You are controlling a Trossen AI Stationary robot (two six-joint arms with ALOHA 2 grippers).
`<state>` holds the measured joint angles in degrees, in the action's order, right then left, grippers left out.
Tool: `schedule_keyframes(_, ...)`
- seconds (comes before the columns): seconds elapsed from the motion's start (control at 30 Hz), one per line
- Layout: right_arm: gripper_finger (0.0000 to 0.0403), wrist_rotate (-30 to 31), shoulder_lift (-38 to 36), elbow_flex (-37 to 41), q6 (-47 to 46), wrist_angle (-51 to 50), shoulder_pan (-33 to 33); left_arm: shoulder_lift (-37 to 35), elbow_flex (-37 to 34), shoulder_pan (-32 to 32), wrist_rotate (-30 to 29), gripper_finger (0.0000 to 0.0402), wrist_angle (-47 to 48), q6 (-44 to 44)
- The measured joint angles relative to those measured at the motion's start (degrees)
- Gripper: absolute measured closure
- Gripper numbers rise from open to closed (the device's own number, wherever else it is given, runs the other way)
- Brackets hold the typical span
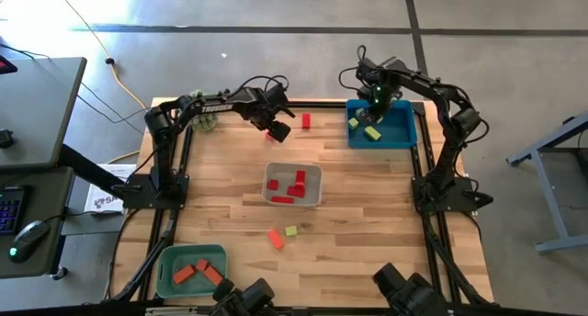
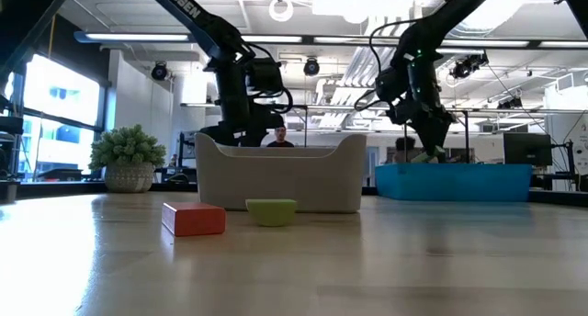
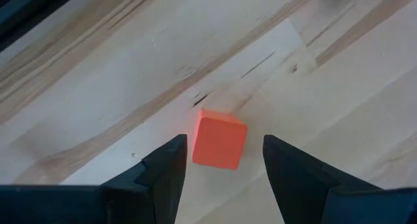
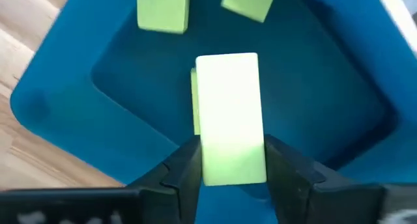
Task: Sort & place blocks by color
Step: Put the green wooden block into the blue bin, then put the orange wooden block into the green bin
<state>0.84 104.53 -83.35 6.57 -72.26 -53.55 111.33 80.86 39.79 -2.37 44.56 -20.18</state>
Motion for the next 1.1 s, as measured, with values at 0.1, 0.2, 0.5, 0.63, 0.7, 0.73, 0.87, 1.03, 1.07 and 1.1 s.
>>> schedule_keyframes(0.1,0.0246,-0.02,0.00,0.00,1.58,0.83,0.08,0.00,0.00,0.00,0.00,0.0210,0.04,0.31)
schedule_keyframes(0.2,0.0219,-0.01,0.00,-0.01,2.39,2.36,0.18,0.00,-0.26,0.00,0.00,0.0210,0.06,0.45)
schedule_keyframes(0.5,0.0191,0.03,0.00,-0.02,2.49,3.67,0.19,0.02,-1.33,0.21,0.00,0.0210,-0.07,0.44)
schedule_keyframes(0.63,0.0190,0.00,0.00,-0.02,2.49,4.30,0.19,0.02,-1.33,0.37,0.00,0.0210,-1.07,0.48)
schedule_keyframes(0.7,0.0190,0.00,0.00,-0.02,2.49,4.43,0.19,0.08,-1.33,0.55,0.00,0.0210,-1.06,1.35)
schedule_keyframes(0.73,0.0190,0.00,0.00,-0.02,2.49,4.57,0.19,0.40,-1.33,0.59,0.00,0.0210,-1.18,1.53)
schedule_keyframes(0.87,0.0190,-0.02,0.00,-0.02,2.49,4.81,0.19,2.53,-1.33,0.59,0.39,0.0210,-1.10,1.53)
schedule_keyframes(1.03,0.0190,-0.02,0.00,-0.02,2.49,4.87,0.19,3.75,-1.02,0.26,-2.52,0.0210,-0.50,1.46)
schedule_keyframes(1.07,0.0190,-0.02,0.00,-0.02,2.49,4.89,0.19,3.74,-0.95,0.26,-2.63,0.0210,-1.07,1.48)
schedule_keyframes(1.1,0.0190,-0.02,0.00,-0.02,2.49,4.90,0.19,3.74,-0.94,0.26,-2.63,0.0210,-1.53,1.46)
